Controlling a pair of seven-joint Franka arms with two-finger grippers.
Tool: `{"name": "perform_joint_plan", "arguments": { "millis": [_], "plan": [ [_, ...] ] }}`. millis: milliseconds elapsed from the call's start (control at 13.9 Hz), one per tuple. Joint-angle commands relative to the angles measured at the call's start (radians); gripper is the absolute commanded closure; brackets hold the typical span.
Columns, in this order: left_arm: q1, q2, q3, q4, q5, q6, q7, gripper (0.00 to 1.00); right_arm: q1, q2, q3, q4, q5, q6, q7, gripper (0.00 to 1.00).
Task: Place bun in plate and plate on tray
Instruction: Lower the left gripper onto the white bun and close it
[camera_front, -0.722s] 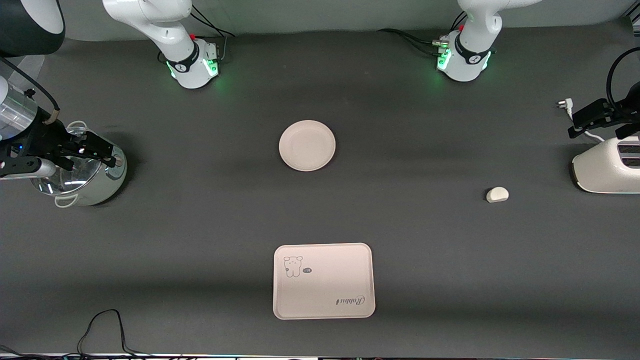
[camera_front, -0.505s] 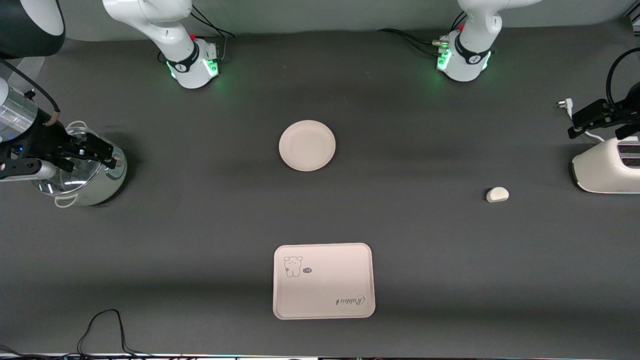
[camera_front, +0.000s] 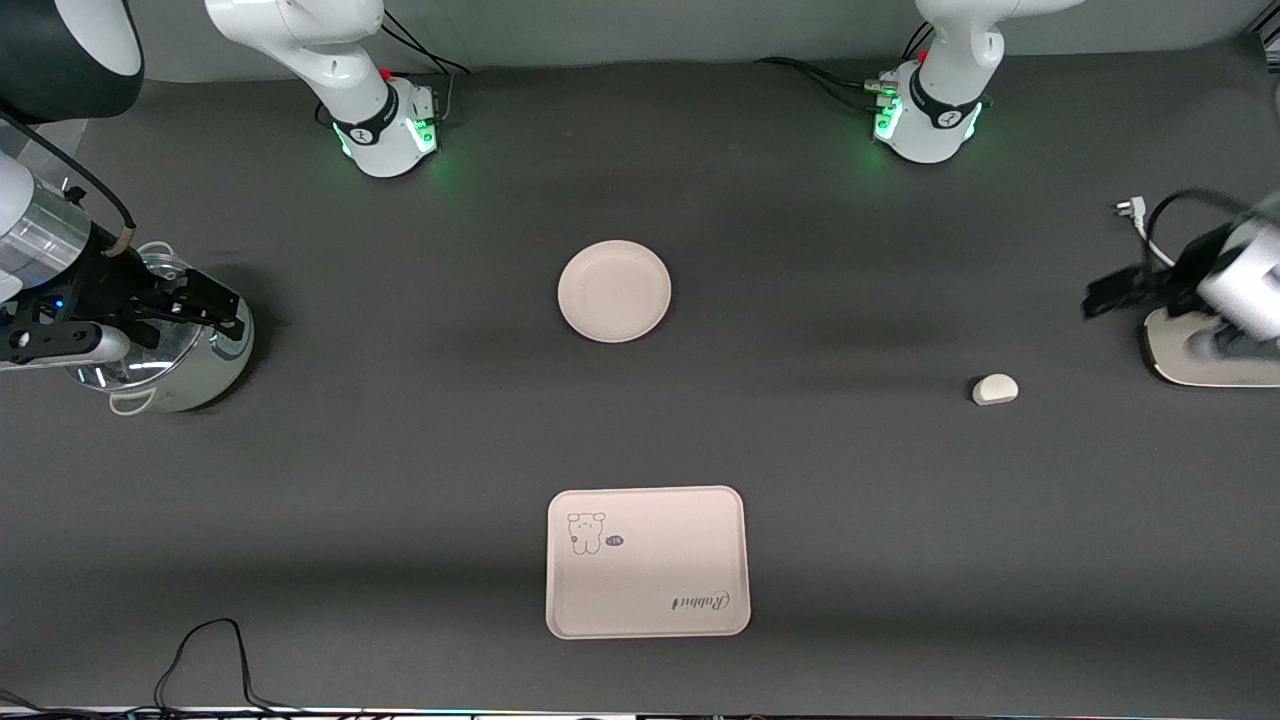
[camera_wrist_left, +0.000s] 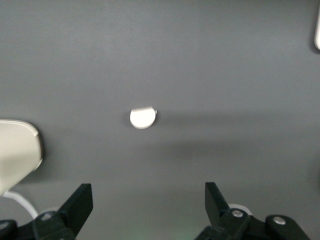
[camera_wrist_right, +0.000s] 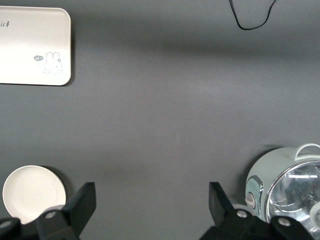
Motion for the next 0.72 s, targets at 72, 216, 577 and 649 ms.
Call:
{"name": "perform_joint_plan", "arguments": {
  "millis": [72,216,577,649],
  "plan": [
    [-0.026,-0.015,0.006,-0.316,0.016,0.396,0.045,0.0,0.005,0.02,0.0,0.029,-0.008,-0.005,0.021,0.0],
    [-0.024,0.044,0.006,-0.431,0.014,0.611,0.045,0.0,0.006,0.021,0.002,0.026,-0.008,0.0,0.021,0.0],
    [-0.018,0.234,0.006,-0.579,0.014,1.031,0.143,0.0,0.005,0.03,0.0,0.025,-0.005,0.021,0.021,0.0],
    [-0.015,0.267,0.006,-0.588,0.016,1.075,0.156,0.0,0.003,0.03,0.0,0.026,-0.005,0.021,0.021,0.0]
  ]
}}
